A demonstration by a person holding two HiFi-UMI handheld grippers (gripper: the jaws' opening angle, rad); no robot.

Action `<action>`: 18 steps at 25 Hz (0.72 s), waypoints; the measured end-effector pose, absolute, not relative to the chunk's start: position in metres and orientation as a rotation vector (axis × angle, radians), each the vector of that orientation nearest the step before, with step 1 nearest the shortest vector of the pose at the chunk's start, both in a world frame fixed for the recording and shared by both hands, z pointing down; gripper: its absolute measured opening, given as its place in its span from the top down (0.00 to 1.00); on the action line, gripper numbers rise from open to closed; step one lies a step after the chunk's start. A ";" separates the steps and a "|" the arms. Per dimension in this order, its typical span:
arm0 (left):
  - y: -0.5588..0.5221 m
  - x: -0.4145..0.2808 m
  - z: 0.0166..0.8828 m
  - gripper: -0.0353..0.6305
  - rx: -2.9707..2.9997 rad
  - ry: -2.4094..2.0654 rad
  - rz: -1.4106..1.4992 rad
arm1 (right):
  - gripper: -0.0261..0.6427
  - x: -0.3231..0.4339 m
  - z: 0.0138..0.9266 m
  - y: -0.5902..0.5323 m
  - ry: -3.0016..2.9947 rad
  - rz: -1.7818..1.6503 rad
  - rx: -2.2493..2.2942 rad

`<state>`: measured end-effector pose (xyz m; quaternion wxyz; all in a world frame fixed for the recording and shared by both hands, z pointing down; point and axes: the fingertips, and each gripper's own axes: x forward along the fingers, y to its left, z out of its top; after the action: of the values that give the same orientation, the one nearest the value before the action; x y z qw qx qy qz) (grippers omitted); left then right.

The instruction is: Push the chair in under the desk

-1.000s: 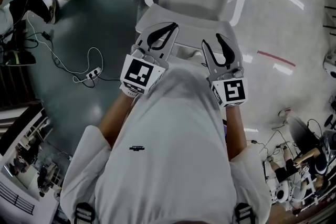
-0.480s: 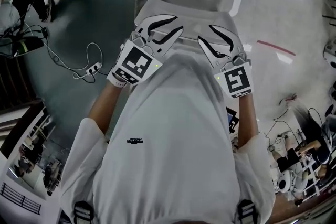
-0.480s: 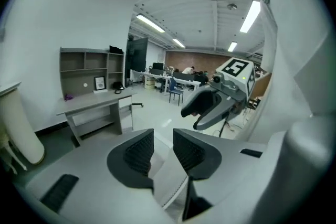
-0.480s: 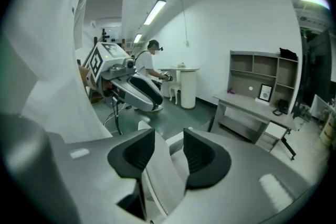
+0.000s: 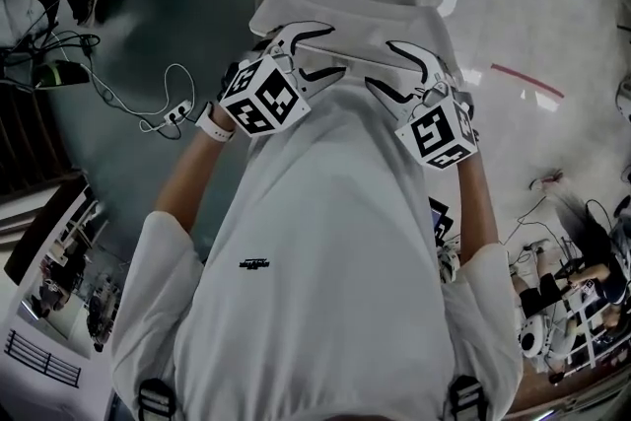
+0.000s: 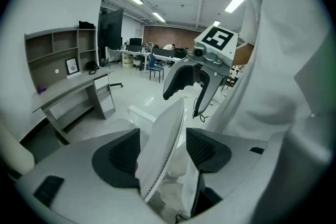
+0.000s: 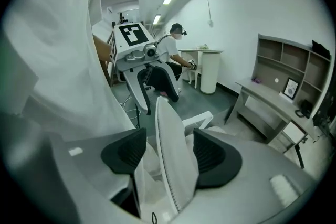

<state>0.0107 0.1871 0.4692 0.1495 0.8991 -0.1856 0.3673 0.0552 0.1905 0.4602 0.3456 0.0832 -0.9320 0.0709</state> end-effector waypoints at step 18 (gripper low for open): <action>0.150 -0.016 0.516 0.94 2.400 -0.746 0.908 | 0.95 0.079 0.522 0.159 -2.238 0.101 0.310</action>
<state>-0.0160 0.1502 0.5162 0.2324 0.8736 -0.2716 0.3303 0.0790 0.1585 0.5223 0.4258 0.1239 -0.8954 0.0405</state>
